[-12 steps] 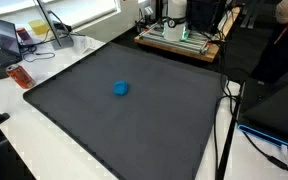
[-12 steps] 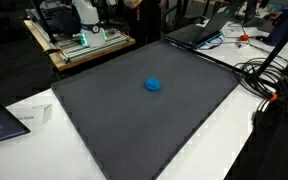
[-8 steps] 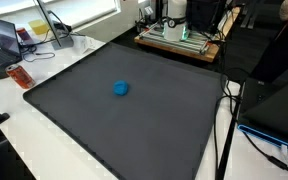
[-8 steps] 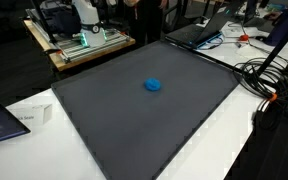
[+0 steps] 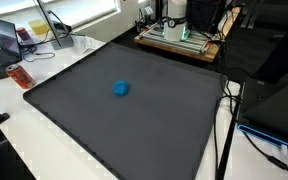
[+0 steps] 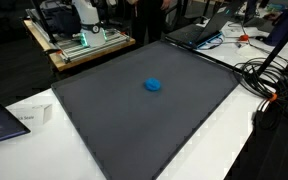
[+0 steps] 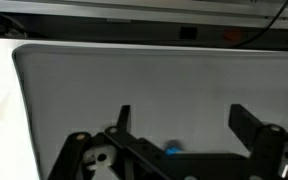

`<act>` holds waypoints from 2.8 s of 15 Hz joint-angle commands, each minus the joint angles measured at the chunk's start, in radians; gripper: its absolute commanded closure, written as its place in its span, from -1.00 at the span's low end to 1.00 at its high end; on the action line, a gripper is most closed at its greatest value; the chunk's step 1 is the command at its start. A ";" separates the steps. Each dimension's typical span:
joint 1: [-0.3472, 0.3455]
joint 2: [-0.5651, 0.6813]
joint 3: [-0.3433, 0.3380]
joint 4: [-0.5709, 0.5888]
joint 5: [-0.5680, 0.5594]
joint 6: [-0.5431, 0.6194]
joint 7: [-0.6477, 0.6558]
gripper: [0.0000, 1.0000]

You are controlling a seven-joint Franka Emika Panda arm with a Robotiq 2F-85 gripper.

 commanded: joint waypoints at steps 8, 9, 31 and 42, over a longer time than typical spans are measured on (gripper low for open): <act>0.192 0.053 0.167 0.093 0.107 0.016 0.023 -1.00; 0.211 0.069 0.185 0.111 0.119 0.027 0.038 -1.00; 0.224 0.740 0.332 0.481 0.156 0.416 0.266 -1.00; 0.221 1.009 0.356 0.572 0.136 0.564 0.327 -1.00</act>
